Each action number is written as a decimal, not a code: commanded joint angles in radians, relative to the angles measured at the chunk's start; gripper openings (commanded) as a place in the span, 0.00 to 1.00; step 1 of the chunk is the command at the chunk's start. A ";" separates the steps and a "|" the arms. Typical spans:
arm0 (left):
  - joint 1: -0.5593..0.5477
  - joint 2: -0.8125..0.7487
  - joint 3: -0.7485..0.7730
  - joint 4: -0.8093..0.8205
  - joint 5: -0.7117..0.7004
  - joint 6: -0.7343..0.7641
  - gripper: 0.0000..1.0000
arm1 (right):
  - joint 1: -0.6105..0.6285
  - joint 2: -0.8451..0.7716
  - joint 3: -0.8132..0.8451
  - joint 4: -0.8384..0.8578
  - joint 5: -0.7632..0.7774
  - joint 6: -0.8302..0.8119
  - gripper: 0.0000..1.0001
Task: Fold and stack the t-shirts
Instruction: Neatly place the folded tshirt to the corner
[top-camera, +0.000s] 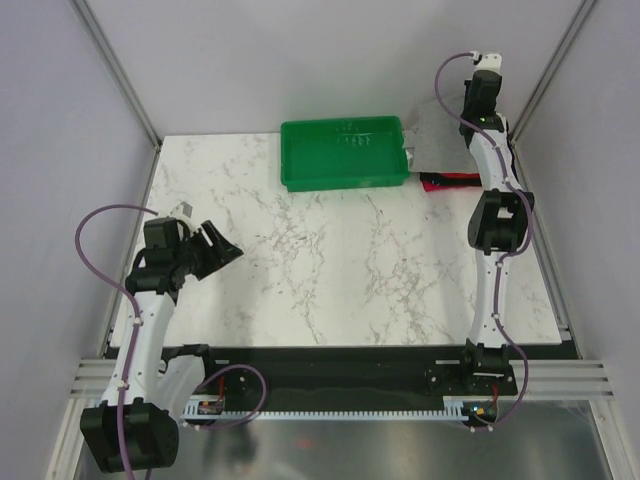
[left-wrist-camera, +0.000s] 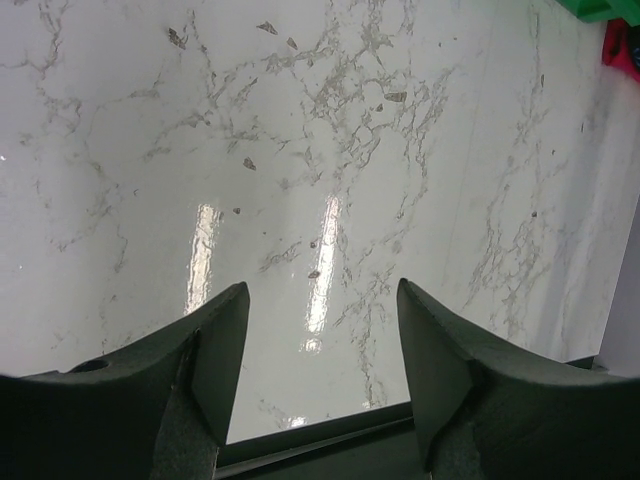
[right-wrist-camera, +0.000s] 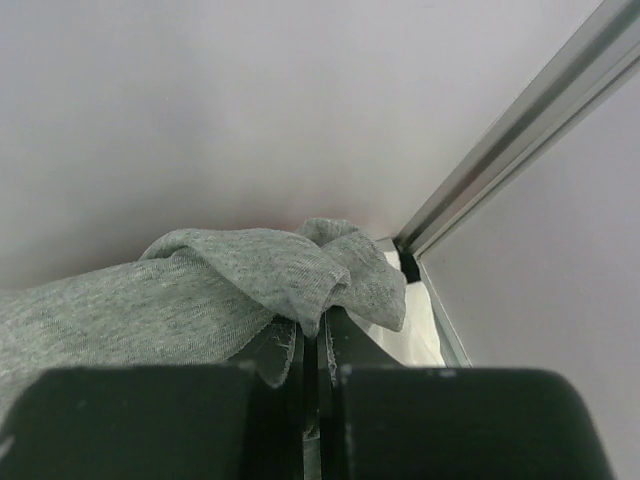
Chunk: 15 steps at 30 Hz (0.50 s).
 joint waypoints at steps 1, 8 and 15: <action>-0.006 -0.011 -0.003 0.024 -0.025 0.022 0.68 | -0.009 0.030 0.043 0.218 0.018 -0.036 0.00; -0.012 -0.003 -0.003 0.023 -0.028 0.023 0.68 | -0.014 0.070 -0.047 0.364 -0.008 -0.077 0.00; -0.021 -0.017 -0.003 0.023 -0.032 0.020 0.68 | -0.011 0.026 -0.181 0.452 0.067 -0.065 0.48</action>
